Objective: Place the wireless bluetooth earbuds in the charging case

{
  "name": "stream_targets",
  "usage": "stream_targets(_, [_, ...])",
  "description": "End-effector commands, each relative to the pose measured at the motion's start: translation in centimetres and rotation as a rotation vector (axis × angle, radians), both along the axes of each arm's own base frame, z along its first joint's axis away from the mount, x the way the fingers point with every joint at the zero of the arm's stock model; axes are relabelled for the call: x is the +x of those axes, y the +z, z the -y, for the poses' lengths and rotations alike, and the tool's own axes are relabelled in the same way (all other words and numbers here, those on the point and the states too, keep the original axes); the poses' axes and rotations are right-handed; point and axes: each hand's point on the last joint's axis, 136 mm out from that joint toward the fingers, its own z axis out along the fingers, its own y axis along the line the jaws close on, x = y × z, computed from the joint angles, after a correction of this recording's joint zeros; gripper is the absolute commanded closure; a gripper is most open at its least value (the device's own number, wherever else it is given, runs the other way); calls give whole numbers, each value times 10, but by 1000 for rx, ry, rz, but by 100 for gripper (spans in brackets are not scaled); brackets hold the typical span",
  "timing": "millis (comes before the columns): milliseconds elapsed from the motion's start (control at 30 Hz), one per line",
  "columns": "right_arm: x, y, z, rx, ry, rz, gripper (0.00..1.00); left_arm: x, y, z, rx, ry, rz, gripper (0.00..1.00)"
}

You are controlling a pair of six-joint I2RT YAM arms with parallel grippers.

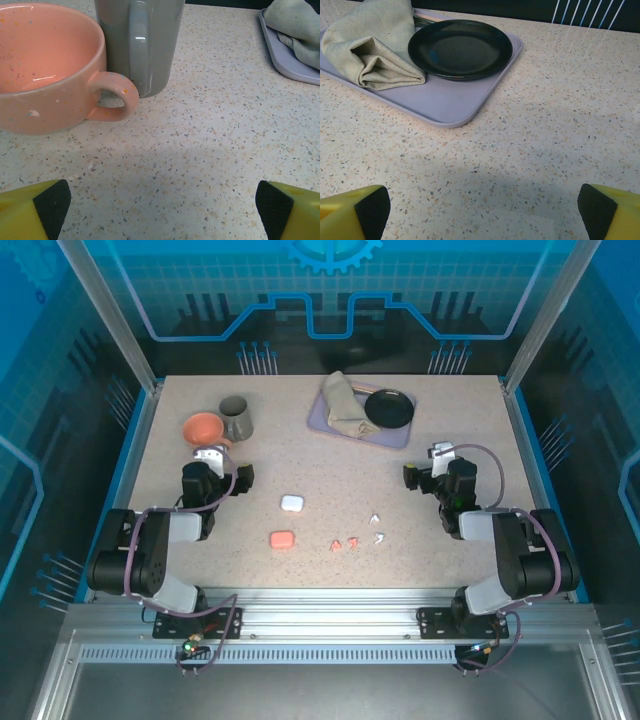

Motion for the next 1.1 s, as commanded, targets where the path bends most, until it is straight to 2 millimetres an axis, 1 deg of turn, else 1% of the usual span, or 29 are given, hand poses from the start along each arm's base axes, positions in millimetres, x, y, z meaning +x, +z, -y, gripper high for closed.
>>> stream_targets(0, [4, 3, 2, -2, -1, 10, 0, 6, 7, -4, 0, 14, 22, 1])
stream_targets(633, [5, 4, 3, 0, -2, 10, 0, 6, 7, -4, -2, 15, 22, 1])
stream_targets(833, [5, 4, 2, 3, 2, 10, 0, 7, 9, -9, -1, 49, 15, 1])
stream_targets(933, [4, 4, 3, 11, 5, 10, 0, 6, 18, -16, 2, 90, 16, 1])
stream_targets(1000, [5, 5, 3, 11, 2, 11, 0, 1, 31, -21, 4, 127, 14, 1])
stream_targets(1067, [7, 9, 11, 10, -43, -12, 0, -6, 53, -24, -9, 152, 22, 1])
